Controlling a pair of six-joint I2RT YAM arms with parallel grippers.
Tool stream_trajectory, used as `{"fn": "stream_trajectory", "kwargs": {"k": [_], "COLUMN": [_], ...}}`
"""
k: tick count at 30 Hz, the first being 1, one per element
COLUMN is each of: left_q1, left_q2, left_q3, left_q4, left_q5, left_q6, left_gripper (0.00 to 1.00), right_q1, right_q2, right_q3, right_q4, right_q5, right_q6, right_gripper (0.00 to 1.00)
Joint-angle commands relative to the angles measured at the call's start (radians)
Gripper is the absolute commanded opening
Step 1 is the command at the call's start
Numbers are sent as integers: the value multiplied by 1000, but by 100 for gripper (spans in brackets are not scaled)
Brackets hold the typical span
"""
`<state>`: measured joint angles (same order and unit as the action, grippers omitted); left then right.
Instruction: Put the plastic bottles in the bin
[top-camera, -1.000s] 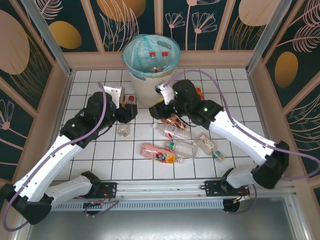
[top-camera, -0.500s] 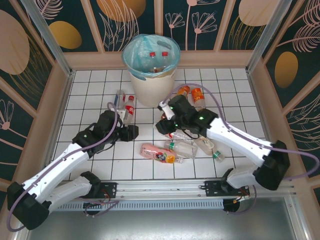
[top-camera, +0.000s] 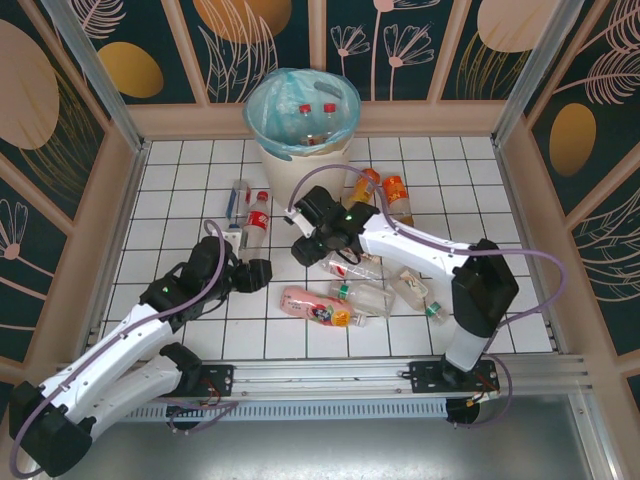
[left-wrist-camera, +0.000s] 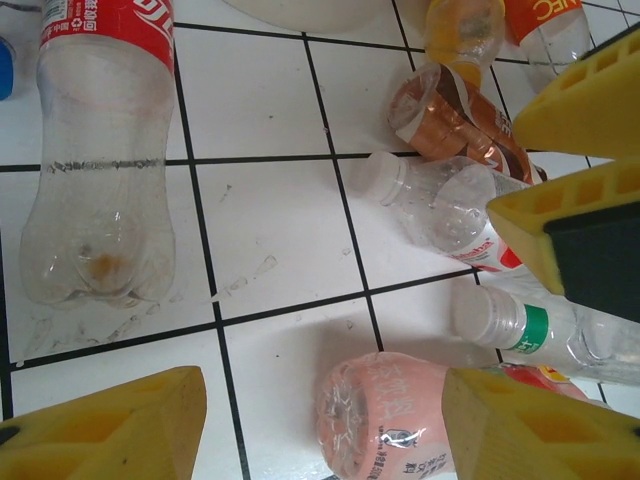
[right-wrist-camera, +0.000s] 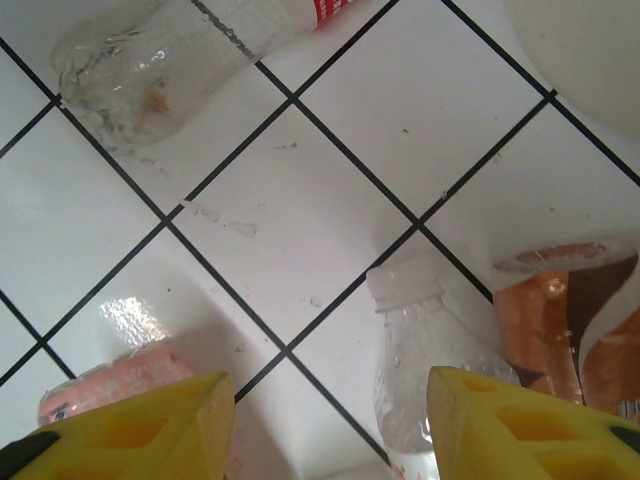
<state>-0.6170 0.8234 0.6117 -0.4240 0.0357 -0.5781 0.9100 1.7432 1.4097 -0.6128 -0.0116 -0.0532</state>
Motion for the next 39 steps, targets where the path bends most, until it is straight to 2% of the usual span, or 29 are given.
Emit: {"fn": "stream_trajectory", "kwargs": {"k": [1, 28, 39], "left_q1": [4, 4, 4], "left_q2": [-12, -68, -69], "left_q3": [-22, -40, -43], "left_q4": [39, 47, 50], "left_q5": [-21, -49, -51], "left_q6": [-12, -12, -11], "left_gripper": [64, 65, 67], "right_q1": [2, -21, -21], "right_q2": [39, 230, 310], "right_q3": [49, 212, 256], "right_q4": [-56, -182, -209], "right_q5": [42, 84, 152], "right_q6": [-45, -97, -113], "right_gripper": [55, 56, 56]}}
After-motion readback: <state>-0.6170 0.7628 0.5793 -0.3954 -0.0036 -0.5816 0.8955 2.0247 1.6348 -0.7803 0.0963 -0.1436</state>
